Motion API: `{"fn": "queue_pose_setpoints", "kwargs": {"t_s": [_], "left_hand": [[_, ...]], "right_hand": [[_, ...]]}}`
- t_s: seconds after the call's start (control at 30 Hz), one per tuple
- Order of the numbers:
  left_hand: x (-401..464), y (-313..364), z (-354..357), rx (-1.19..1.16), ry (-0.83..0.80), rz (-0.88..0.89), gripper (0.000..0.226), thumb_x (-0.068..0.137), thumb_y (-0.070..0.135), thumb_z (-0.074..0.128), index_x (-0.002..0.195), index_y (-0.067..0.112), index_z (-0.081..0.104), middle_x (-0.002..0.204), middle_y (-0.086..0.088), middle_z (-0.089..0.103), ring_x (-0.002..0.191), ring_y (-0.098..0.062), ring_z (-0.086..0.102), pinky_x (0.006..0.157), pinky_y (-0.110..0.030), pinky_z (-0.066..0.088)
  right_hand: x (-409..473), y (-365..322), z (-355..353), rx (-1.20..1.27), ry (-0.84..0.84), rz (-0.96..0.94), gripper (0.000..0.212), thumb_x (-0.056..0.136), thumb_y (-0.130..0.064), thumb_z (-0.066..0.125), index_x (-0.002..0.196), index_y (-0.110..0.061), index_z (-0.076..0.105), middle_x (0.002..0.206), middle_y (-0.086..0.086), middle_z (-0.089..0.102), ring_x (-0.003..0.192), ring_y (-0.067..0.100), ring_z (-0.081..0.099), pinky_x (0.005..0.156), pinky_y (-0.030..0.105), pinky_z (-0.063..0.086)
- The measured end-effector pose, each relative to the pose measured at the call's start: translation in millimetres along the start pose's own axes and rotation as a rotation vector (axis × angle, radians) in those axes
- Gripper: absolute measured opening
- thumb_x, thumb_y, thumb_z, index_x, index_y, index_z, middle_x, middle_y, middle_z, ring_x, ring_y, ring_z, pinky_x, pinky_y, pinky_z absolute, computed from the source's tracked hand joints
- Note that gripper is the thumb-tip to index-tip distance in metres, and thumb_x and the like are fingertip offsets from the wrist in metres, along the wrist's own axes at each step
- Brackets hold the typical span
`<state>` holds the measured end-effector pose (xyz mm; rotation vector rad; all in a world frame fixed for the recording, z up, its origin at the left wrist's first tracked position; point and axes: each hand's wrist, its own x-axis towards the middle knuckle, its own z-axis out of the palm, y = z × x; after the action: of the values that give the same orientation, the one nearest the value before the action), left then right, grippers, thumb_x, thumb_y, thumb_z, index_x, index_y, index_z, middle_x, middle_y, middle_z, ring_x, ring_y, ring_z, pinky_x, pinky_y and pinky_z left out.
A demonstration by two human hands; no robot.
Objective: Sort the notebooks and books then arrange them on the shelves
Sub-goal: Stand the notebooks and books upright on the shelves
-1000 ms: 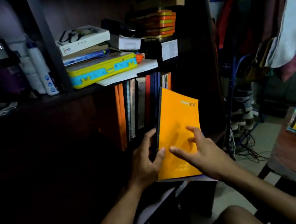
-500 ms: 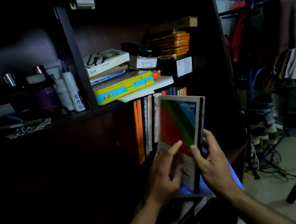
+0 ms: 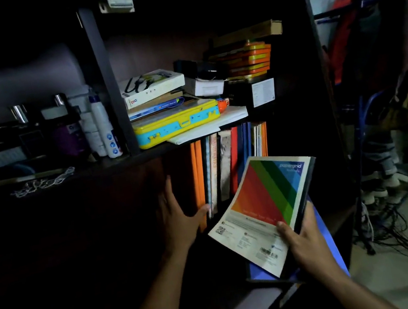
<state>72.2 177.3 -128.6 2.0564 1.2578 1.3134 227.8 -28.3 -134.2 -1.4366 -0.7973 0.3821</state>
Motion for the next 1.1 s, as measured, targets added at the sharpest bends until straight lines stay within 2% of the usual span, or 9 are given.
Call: {"fn": "queue_pose_setpoints", "kwargs": {"t_s": [0.23,0.43,0.53,0.63,0.77,0.83,0.97,1.03,1.1], "left_hand": [[17,-23,17,-0.197,-0.023,0.034,0.112,0.077,0.034,0.084,0.156,0.050,0.005,0.165,-0.010,0.021,0.149,-0.028,0.028,0.114,-0.037,0.027],[16,-23,16,-0.166,-0.053,0.104,0.114,0.079,0.041,0.082,0.157,0.048,-0.001,0.168,-0.003,0.014,0.153,-0.026,0.016,0.120,-0.050,0.027],[15,-23,16,-0.097,-0.122,0.107,0.100,0.089,0.044,0.071,0.154,0.054,-0.005,0.166,-0.006,0.021,0.149,-0.036,0.025,0.115,-0.057,0.033],[14,-25,13,-0.139,-0.159,0.190,0.087,0.097,0.036,0.064,0.155,0.051,0.001,0.165,0.002,0.024,0.147,-0.030,0.031,0.116,-0.050,0.034],[16,-25,8,-0.082,-0.050,0.172,0.098,0.087,0.021,0.072,0.158,0.044,0.008,0.154,-0.011,0.044,0.132,-0.034,0.051,0.103,-0.041,0.044],[16,-23,5,-0.076,0.018,0.099,0.108,0.080,0.014,0.074,0.157,0.046,0.005,0.150,-0.019,0.046,0.128,-0.040,0.053,0.101,-0.045,0.045],[18,-25,-8,-0.143,0.141,0.054,0.128,0.078,0.006,0.076,0.147,0.061,-0.017,0.163,-0.013,0.026,0.142,-0.039,0.038,0.109,-0.054,0.041],[17,-25,-12,-0.152,0.157,0.051,0.128,0.081,0.006,0.076,0.146,0.061,-0.019,0.166,-0.009,0.019,0.146,-0.036,0.032,0.111,-0.050,0.038],[16,-25,-11,-0.137,0.171,0.098,0.123,0.085,0.011,0.076,0.148,0.058,-0.018,0.167,-0.007,0.017,0.148,-0.032,0.028,0.114,-0.049,0.034]], "right_hand": [[6,13,3,-0.017,-0.038,-0.033,0.046,0.099,-0.014,0.058,0.135,-0.034,0.038,0.114,-0.010,0.067,0.094,0.005,0.070,0.069,0.022,0.058],[0,4,4,-0.049,-0.092,-0.097,0.045,0.099,-0.013,0.056,0.124,-0.046,0.041,0.111,-0.019,0.068,0.100,0.008,0.071,0.079,0.032,0.060],[-7,-2,6,-0.037,-0.088,-0.115,0.046,0.098,-0.010,0.057,0.135,-0.033,0.039,0.116,-0.011,0.067,0.103,0.010,0.070,0.085,0.038,0.061],[-14,-9,7,-0.075,-0.097,-0.168,0.051,0.097,-0.011,0.057,0.140,-0.030,0.037,0.117,-0.017,0.064,0.105,-0.002,0.065,0.083,0.022,0.059],[-22,-15,10,-0.095,-0.144,-0.185,0.067,0.093,-0.027,0.059,0.152,-0.029,0.029,0.137,-0.012,0.058,0.123,0.004,0.058,0.103,0.033,0.051],[-26,-20,13,-0.110,-0.162,-0.232,0.058,0.094,-0.022,0.059,0.147,-0.031,0.035,0.129,-0.021,0.062,0.118,0.002,0.061,0.097,0.025,0.053],[-30,-34,21,-0.188,-0.197,-0.299,0.054,0.097,-0.009,0.057,0.131,-0.044,0.036,0.109,-0.043,0.060,0.102,-0.011,0.063,0.078,0.007,0.050],[-29,-41,25,-0.236,-0.198,-0.316,0.056,0.098,-0.011,0.057,0.134,-0.047,0.033,0.110,-0.043,0.060,0.099,-0.009,0.064,0.078,0.009,0.051],[-24,-49,30,-0.274,-0.212,-0.337,0.056,0.099,-0.013,0.057,0.138,-0.047,0.033,0.113,-0.027,0.065,0.096,0.004,0.068,0.083,0.027,0.059]]}}
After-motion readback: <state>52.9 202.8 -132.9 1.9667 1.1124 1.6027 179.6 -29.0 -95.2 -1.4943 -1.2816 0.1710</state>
